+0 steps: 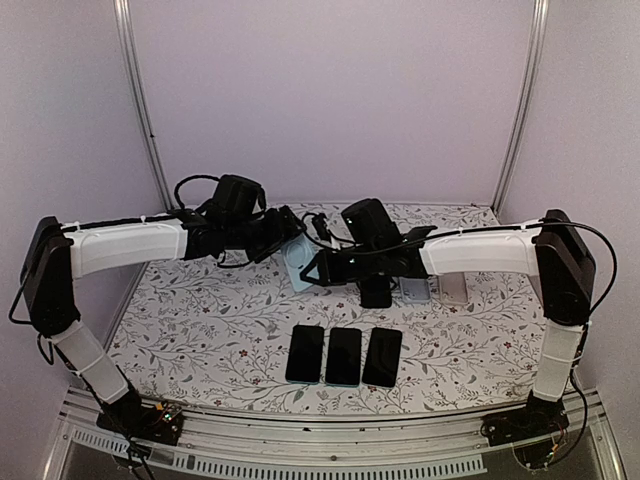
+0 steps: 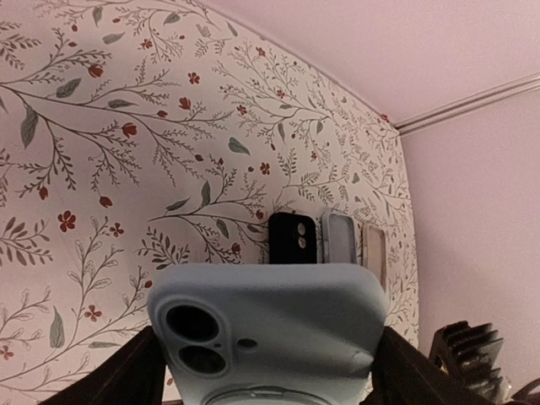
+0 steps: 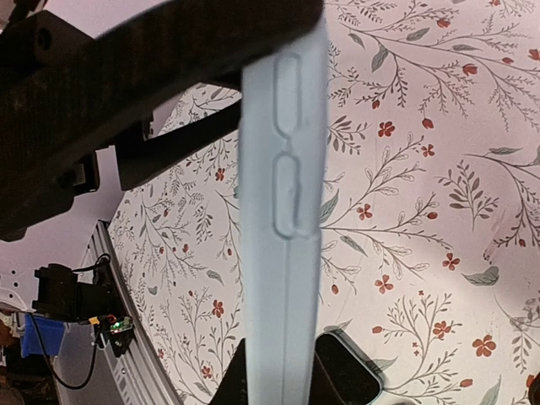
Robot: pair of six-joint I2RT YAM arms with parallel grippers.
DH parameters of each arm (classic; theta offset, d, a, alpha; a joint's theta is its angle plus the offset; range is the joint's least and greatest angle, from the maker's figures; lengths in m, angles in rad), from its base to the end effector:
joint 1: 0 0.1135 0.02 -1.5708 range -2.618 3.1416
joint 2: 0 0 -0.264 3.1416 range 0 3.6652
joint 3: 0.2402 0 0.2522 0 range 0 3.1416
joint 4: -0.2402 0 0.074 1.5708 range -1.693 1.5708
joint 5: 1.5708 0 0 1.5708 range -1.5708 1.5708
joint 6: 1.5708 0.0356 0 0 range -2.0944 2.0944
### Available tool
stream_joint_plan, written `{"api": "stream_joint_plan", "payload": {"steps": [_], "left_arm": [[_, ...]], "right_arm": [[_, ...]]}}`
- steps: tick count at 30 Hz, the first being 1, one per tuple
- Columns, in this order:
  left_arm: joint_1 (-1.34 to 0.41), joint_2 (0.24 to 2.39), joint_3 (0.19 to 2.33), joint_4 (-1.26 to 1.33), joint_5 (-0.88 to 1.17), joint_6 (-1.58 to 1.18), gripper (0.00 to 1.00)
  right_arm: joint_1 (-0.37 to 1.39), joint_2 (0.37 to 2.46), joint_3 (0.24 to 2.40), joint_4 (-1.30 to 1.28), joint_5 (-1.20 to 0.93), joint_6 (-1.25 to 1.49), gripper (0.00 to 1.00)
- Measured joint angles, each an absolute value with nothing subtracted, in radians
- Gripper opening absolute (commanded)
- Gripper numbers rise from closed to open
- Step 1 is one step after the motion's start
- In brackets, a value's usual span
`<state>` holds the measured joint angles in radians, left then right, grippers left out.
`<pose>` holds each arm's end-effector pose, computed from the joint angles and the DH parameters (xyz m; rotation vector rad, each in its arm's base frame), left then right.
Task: Take the phone out of the phone case
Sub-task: Pass from the left arm to the right, then pass from the right arm to the left
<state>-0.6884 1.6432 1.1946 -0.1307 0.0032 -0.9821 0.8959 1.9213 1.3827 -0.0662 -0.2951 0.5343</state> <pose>0.2915 -0.2400 0.2646 -0.3366 2.2894 -0.9304 0.2672 0.3505 0.2259 -0.6081 2.2991 1.0814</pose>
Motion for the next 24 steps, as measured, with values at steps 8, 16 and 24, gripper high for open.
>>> {"api": "stream_joint_plan", "payload": {"steps": [8, 16, 24], "left_arm": [[-0.688, 1.635, 1.195, -0.117, 0.037, -0.977, 0.95], [-0.671, 1.57, 1.195, -0.083, 0.112, -0.995, 0.94], [-0.633, 1.563, 1.195, -0.041, 0.194, -1.045, 0.92]], "right_arm": [[0.916, 1.92, 1.383, -0.129, -0.155, 0.466, 0.0], [0.928, 1.904, 1.383, -0.226, 0.123, 0.373, 0.0], [0.989, 1.859, 1.383, -0.229, 0.459, 0.228, 0.0]]}}
